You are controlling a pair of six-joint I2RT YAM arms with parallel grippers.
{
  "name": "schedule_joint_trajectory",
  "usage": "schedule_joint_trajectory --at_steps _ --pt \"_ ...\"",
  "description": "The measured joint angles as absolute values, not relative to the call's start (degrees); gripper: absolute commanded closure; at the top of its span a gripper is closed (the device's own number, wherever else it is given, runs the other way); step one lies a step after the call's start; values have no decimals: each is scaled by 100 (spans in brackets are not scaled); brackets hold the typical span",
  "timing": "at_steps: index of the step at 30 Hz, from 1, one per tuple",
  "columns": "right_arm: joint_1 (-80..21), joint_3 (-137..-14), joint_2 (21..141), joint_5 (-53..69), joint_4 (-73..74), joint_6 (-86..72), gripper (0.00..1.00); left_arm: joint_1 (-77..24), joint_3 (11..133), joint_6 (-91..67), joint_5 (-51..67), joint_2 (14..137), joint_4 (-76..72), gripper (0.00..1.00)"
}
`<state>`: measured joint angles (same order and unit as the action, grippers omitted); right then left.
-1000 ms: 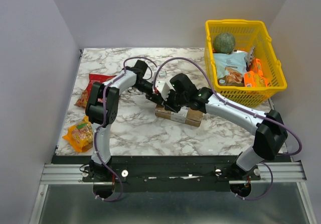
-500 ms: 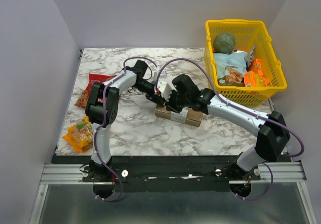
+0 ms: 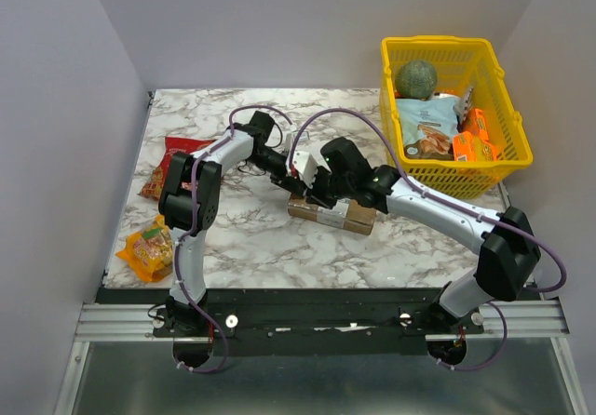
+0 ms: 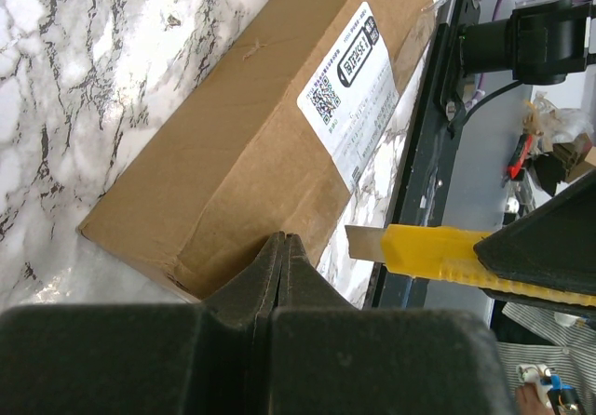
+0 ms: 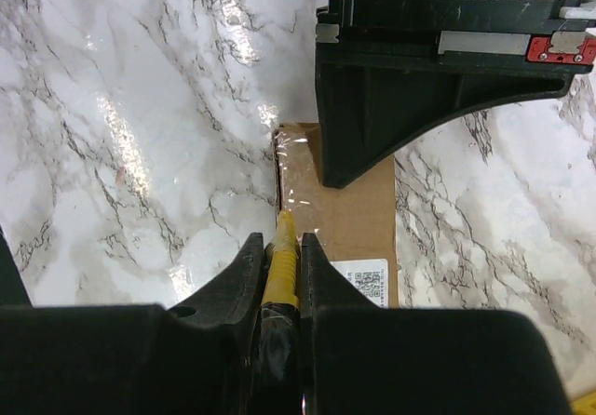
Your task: Unpack the express box
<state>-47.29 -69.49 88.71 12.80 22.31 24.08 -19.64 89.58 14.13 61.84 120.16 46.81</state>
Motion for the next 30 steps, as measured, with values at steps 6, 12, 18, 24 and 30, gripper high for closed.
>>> schedule_joint_trajectory --at_steps 6,12,18,24,30 --pt "-4729 -6877 8871 1280 2209 2477 100 -1964 8960 1411 6189 12025 4681 100" --pt "-4729 -6845 8882 1313 2187 2536 100 -1964 8960 1411 6191 12025 4681 100" --pt "-4727 -6834 9002 1431 2145 2602 100 -1964 8967 1411 6195 12036 4687 100" --pt "-4724 -6834 9194 1568 2032 2729 99 -1964 9008 1411 6198 12064 4746 100" --pt "-4724 -6840 9312 1605 1959 2812 100 -1964 9021 1459 6195 12066 4781 100"
